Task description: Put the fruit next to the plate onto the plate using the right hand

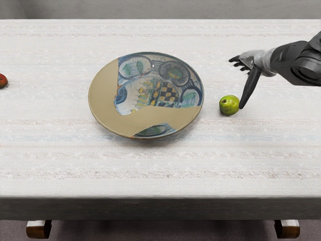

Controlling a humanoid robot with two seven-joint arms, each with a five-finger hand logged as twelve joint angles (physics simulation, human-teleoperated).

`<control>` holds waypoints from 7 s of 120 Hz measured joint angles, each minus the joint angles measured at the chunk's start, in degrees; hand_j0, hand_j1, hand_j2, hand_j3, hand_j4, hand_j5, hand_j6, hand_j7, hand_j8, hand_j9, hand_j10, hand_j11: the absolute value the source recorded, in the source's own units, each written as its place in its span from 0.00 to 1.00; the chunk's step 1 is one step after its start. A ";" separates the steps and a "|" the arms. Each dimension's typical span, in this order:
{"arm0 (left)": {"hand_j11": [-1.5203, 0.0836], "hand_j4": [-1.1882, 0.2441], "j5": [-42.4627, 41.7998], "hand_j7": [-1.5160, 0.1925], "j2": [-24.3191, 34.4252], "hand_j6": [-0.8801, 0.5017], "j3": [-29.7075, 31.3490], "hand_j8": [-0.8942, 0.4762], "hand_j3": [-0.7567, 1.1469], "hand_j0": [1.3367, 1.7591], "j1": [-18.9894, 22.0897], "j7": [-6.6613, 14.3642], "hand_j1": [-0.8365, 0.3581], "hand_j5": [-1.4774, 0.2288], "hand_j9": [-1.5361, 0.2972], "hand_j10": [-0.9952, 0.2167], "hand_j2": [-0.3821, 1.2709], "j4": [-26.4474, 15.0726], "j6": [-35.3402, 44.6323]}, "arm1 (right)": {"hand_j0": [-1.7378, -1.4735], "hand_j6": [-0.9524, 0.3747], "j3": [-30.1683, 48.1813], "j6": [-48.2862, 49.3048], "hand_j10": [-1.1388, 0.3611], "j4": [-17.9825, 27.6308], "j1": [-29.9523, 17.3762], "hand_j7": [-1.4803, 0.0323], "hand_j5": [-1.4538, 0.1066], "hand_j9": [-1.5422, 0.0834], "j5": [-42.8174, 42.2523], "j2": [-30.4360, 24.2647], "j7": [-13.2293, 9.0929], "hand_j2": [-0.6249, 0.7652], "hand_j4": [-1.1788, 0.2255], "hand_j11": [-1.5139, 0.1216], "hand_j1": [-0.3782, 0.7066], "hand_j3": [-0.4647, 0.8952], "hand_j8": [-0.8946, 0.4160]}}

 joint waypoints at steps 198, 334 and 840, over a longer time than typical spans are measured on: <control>0.95 0.83 0.00 0.89 0.00 0.64 0.29 0.65 0.40 0.76 -0.01 0.00 0.99 0.87 0.84 0.82 0.23 0.00 -0.01 | 0.30 0.57 -7.39 -23.76 0.63 -3.02 -10.76 0.81 0.77 0.80 -18.75 11.08 0.00 0.42 0.70 0.77 0.24 0.34 0.53; 0.95 0.83 0.00 0.89 0.00 0.64 0.30 0.65 0.40 0.76 -0.02 0.00 0.99 0.87 0.84 0.82 0.23 0.00 -0.02 | 0.30 0.44 -8.55 -24.12 0.52 -5.79 -12.40 0.67 0.63 0.66 -19.90 13.78 0.00 0.40 0.58 0.64 0.43 0.34 0.41; 0.95 0.83 0.18 0.89 0.00 0.64 0.30 0.65 0.40 0.76 0.09 0.00 0.99 0.87 0.84 0.82 0.23 0.34 0.03 | 0.30 0.70 10.27 -21.51 0.74 6.29 3.13 0.96 0.91 0.93 2.52 25.01 0.00 0.45 0.82 0.90 0.04 0.34 0.67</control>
